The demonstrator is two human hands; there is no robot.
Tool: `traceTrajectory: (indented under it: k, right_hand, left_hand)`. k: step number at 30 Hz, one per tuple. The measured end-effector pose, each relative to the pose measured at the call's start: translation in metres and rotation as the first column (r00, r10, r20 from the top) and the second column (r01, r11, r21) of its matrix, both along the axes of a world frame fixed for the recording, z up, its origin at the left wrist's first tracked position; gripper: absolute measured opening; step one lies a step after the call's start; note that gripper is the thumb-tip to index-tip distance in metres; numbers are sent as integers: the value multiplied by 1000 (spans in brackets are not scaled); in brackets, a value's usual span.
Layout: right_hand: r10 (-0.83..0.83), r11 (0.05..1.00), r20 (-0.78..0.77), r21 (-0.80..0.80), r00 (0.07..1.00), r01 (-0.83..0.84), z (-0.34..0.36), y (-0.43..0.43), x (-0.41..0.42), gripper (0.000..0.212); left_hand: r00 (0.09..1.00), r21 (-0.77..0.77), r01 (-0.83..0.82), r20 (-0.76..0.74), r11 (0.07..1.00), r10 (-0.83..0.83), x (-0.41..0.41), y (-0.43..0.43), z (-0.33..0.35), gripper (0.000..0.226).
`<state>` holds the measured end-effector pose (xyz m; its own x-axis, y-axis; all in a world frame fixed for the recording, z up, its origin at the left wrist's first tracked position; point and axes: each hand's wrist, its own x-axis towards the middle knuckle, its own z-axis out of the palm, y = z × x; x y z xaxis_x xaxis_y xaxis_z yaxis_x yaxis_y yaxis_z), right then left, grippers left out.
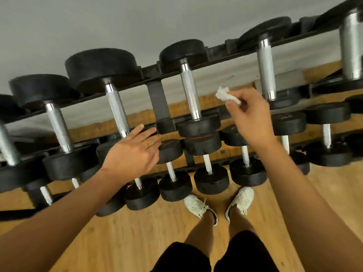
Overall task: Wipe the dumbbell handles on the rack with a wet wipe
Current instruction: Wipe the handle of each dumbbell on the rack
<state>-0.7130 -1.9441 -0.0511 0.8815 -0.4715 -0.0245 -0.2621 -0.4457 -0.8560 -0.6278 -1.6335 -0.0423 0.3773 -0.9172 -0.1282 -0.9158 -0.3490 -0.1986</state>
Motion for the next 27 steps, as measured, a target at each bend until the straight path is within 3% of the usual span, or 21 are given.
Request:
traceTrajectory:
  k: [3,7,11,14,19,23,27]
  right_hand:
    - [-102,986,-42,129,994,106,-22,9,-25,12]
    - [-95,967,-10,235,995,95,-43,26,-33,10]
    - [-99,849,19,523,995,75,-48,24,-35,14]
    - [-77,871,34,489,996,51,-52,18,-39,12]
    - [-77,885,16,461,997,61,-53,16,-34,44]
    - [-22,945,-33,325,999,31,-53,16,-26,35]
    - [-82,945,-33,315,996,88,-54,19,-24,29]
  left_hand:
    - [1000,-18,-10,-15,1000,10,-2,-2,-1,42]
    - [1000,-39,-4,1,999,5,-2,-4,-1,37]
    - [1000,-50,6,0,999,-6,-3,-4,-1,37]
    - [1000,-67,17,9,998,-16,-4,-4,-2,37]
    - [1000,-85,23,13,996,-22,-3,-2,-4,37]
    - [1000,-85,28,10,996,-27,-2,-1,-5,37]
    - [999,-89,31,15,996,-29,-2,-1,-5,36]
